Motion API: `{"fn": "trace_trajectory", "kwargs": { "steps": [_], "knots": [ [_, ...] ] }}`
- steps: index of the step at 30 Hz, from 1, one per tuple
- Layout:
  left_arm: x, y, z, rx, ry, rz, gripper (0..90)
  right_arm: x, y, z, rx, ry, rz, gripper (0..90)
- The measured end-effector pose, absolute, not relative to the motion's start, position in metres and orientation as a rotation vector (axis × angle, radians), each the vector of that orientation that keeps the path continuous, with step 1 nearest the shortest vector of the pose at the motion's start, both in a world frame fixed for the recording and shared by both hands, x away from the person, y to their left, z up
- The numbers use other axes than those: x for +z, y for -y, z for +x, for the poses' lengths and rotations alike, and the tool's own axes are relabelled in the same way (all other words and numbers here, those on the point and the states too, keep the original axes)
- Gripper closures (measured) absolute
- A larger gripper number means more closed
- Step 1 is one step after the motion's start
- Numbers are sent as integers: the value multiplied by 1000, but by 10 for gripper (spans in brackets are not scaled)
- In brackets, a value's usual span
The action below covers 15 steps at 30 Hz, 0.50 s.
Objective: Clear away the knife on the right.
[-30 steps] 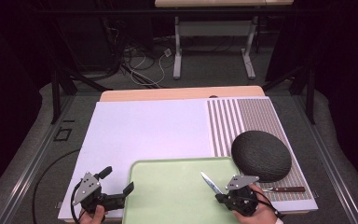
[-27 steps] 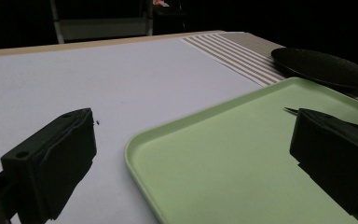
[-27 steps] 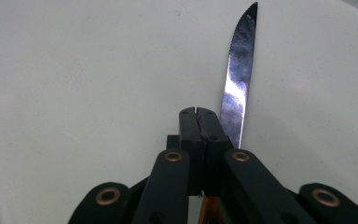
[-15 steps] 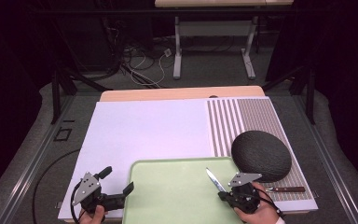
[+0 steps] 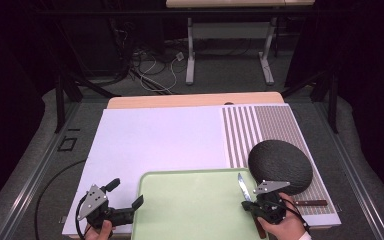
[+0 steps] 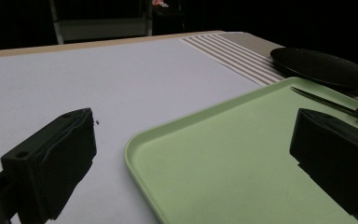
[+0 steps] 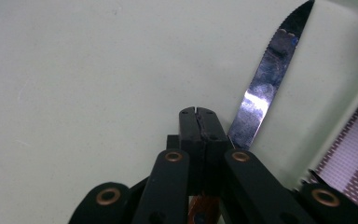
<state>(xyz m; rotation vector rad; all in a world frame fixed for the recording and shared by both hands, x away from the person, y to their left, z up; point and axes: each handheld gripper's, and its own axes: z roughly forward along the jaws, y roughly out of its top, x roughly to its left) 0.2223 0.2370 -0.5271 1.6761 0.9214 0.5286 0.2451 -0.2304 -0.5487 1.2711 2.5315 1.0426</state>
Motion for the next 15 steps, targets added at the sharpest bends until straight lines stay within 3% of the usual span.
{"fn": "trace_trajectory", "kwargs": {
  "steps": [15],
  "knots": [
    [-527, -237, 222, 530, -921, 1676, 4, -548, 240, 245, 1031, -2514, 1316, 900]
  ]
}}
